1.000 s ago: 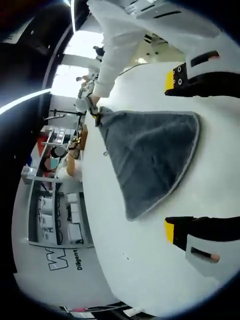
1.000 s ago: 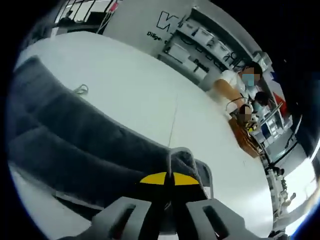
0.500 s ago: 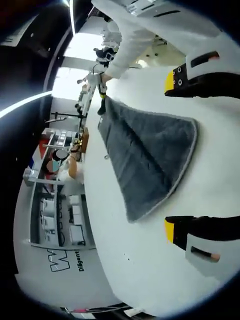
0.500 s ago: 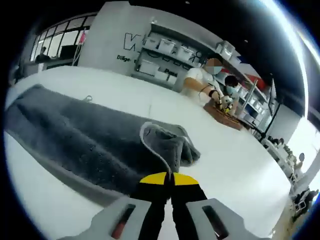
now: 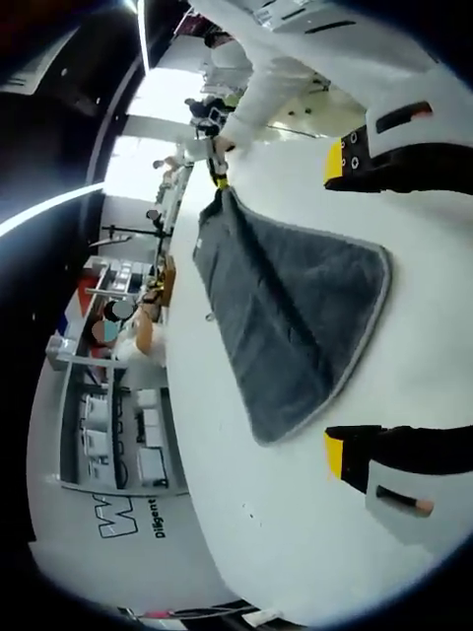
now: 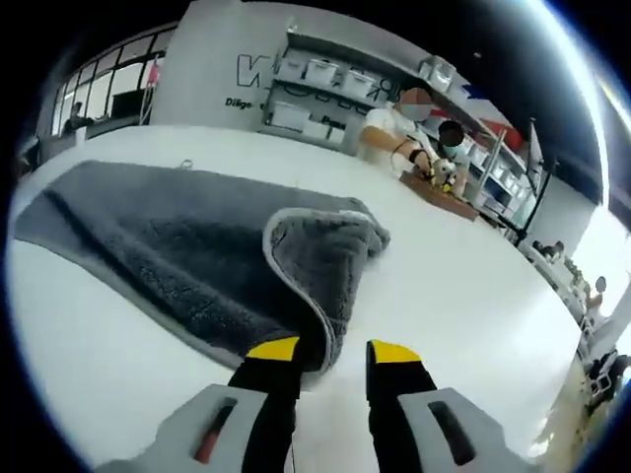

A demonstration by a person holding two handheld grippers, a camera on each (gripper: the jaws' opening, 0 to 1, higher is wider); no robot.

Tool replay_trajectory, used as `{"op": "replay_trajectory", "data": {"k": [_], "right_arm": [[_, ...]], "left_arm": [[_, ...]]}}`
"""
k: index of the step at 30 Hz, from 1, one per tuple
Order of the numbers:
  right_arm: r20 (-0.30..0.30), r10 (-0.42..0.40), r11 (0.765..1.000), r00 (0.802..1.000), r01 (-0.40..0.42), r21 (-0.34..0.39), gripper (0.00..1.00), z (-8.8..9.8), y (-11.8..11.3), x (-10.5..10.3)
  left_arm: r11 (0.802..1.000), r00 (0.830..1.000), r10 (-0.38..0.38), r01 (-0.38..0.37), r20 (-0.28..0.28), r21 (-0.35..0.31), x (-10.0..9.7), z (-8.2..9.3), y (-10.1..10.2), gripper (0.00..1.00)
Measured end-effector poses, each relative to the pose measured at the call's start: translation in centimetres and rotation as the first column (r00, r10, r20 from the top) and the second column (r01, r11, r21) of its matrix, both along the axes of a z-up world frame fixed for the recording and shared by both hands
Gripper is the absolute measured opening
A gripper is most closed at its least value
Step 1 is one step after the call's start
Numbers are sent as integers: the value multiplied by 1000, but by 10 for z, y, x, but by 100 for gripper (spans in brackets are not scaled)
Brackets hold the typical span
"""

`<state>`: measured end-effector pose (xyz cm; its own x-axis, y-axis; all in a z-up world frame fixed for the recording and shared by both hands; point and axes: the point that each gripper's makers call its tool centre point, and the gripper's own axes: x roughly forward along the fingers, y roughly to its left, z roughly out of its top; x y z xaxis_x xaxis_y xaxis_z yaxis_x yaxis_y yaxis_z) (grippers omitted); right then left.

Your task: Open the folded towel by lifting each exposed corner and separating the folded layers until the towel lies flat within the target outline without major curled edges

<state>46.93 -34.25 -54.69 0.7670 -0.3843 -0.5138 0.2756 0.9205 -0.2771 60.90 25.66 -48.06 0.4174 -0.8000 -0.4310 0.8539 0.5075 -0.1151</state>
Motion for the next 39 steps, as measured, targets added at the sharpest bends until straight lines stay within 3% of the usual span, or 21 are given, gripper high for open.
{"op": "replay_trajectory", "data": {"k": [7, 13, 20, 29, 35, 39], "right_arm": [[105, 77, 996, 991, -82, 36, 45, 40, 37, -11], [177, 205, 972, 963, -221, 75, 62, 73, 79, -7], [194, 280, 938, 940, -312, 154, 82, 77, 109, -7], [194, 303, 923, 933, -338, 186, 98, 80, 120, -13], [193, 334, 911, 923, -368, 187, 99, 85, 132, -16], [195, 339, 908, 920, -375, 186, 99, 88, 134, -17]], "left_arm": [[1000, 1000, 13, -13, -2, -4, 6, 2, 6, 97], [1000, 1000, 25, -25, -9, -6, 12, 0, 8, 98], [1000, 999, 25, -26, -40, -15, 22, -4, 8, 98], [999, 998, 35, -37, -46, -34, 45, -2, 11, 97], [999, 997, 19, -22, -78, -38, 65, -7, 2, 96], [998, 994, 21, -27, -107, -55, 91, -9, -5, 95]]}}
